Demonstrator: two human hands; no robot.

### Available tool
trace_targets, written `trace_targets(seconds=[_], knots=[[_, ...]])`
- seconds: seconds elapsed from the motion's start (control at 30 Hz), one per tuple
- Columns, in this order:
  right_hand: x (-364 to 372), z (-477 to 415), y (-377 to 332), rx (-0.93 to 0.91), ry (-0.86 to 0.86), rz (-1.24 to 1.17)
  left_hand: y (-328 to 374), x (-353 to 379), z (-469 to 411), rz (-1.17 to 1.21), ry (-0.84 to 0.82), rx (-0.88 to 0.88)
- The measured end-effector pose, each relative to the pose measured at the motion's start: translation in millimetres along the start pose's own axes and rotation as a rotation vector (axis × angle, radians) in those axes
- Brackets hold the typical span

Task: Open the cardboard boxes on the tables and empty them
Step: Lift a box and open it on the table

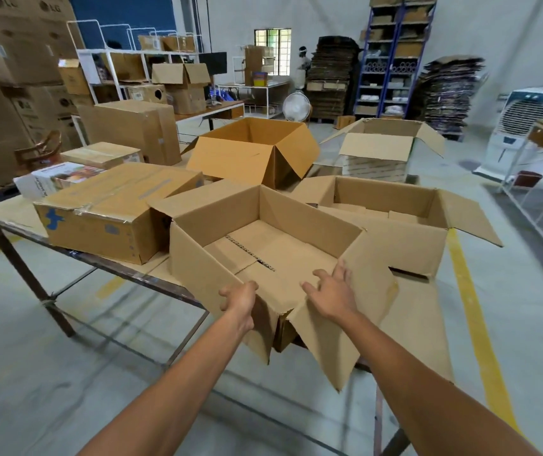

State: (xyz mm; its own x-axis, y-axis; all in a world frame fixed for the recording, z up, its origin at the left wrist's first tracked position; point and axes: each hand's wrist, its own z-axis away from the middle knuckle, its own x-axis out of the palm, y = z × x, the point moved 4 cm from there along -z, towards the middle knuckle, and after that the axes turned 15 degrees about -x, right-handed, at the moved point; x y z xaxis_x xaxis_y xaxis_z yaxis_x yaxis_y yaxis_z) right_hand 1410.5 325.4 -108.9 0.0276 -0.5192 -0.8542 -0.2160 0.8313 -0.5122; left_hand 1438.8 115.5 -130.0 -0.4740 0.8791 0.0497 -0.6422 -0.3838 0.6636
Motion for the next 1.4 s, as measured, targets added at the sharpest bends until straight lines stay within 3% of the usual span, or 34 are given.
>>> trace_targets(seconds=[0.2, 0.37, 0.67, 0.83, 1.13, 1.4], knots=[[2, 25, -6, -0.065, 0.0, 0.004, -8, -16, 14, -0.109, -0.115, 0.057], [1, 54, -25, -0.163, -0.041, -0.001, -14, -38, 42, -0.249, -0.136, 0.227], [-3, 155, -68, -0.323, 0.108, -0.197, -48, -90, 151, -0.53, 0.2, 0.889], [-5, 217, -98, -0.415, 0.25, -0.339, -89, -126, 208, -0.587, 0.297, 1.084], [17, 285, -143, -0.427, 0.363, -0.585, -155, -220, 249, -0.57, 0.48, 1.122], [86, 265, -210, -0.502, 0.202, -0.616, -155, -306, 206, -0.566, 0.539, 1.026]])
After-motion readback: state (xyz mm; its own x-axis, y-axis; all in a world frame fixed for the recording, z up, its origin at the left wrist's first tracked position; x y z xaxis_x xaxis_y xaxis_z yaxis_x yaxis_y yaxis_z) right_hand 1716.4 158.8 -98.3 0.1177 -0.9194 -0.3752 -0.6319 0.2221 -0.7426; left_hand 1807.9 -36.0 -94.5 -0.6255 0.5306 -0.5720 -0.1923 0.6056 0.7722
